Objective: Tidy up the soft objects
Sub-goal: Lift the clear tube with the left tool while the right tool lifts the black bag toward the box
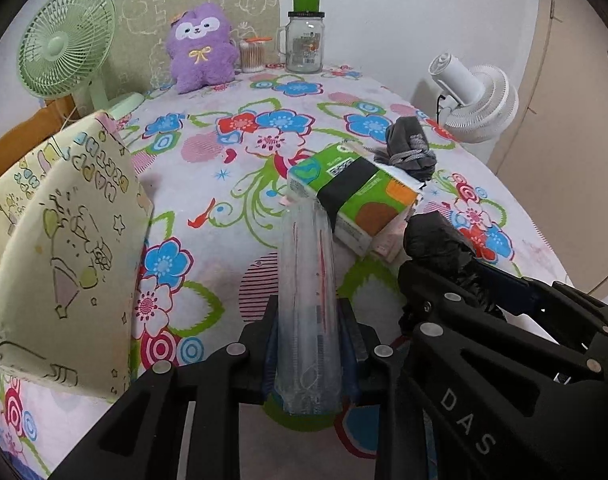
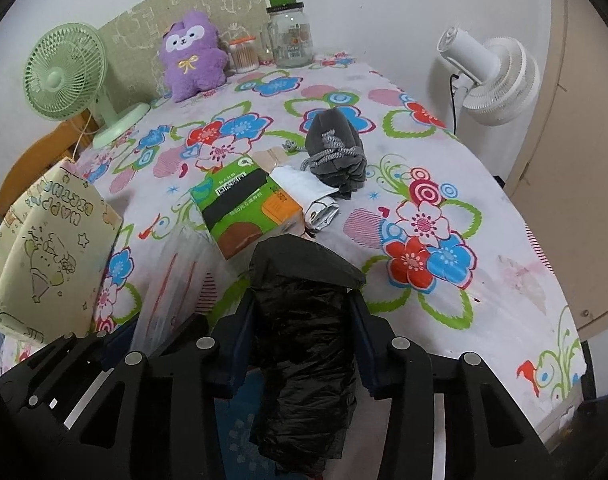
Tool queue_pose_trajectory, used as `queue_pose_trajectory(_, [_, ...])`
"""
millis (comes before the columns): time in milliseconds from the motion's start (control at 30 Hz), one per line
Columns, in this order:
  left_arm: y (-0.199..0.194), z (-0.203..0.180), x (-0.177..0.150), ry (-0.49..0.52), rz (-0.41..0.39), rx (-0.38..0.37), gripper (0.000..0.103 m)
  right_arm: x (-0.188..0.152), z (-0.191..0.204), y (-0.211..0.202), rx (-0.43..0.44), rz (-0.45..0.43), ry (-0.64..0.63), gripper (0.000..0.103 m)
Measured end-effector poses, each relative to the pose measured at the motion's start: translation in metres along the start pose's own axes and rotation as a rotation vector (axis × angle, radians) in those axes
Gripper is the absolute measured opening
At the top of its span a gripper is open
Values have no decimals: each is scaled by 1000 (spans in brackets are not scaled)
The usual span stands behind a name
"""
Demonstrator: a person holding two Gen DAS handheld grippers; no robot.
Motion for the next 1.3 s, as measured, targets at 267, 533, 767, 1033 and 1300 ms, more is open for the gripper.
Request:
queue_pose_trajectory(267, [-23, -3, 5, 8, -59, -1, 26, 5, 2, -25, -1, -59, 5, 48])
queue_pose_trajectory(533, [-43, -4, 15, 29, -107, 10, 25, 14, 6, -44, 11, -108, 2, 48])
queue_pose_trajectory(767, [-64, -4, 30, 34, -172, 16, 25, 29, 11, -66, 19, -174, -4, 48])
queue_pose_trajectory(1033, [-82, -2, 38, 22, -205, 17, 25, 38, 17, -83, 16, -203, -25, 48])
queue_pose_trajectory(1300, [-108, 1, 41, 22, -250, 19, 26, 45, 28, -107, 19, -243, -44, 48])
Point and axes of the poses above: each gripper's, at about its wrist camera, not at the fingertips, and y roughly the way its jaws point, z to its left, x to its top, the point moved 3 cm from there along y, roughly the way its jaws point, and after that the axes turned 6 degrees about -y, right-handed, at the moved point
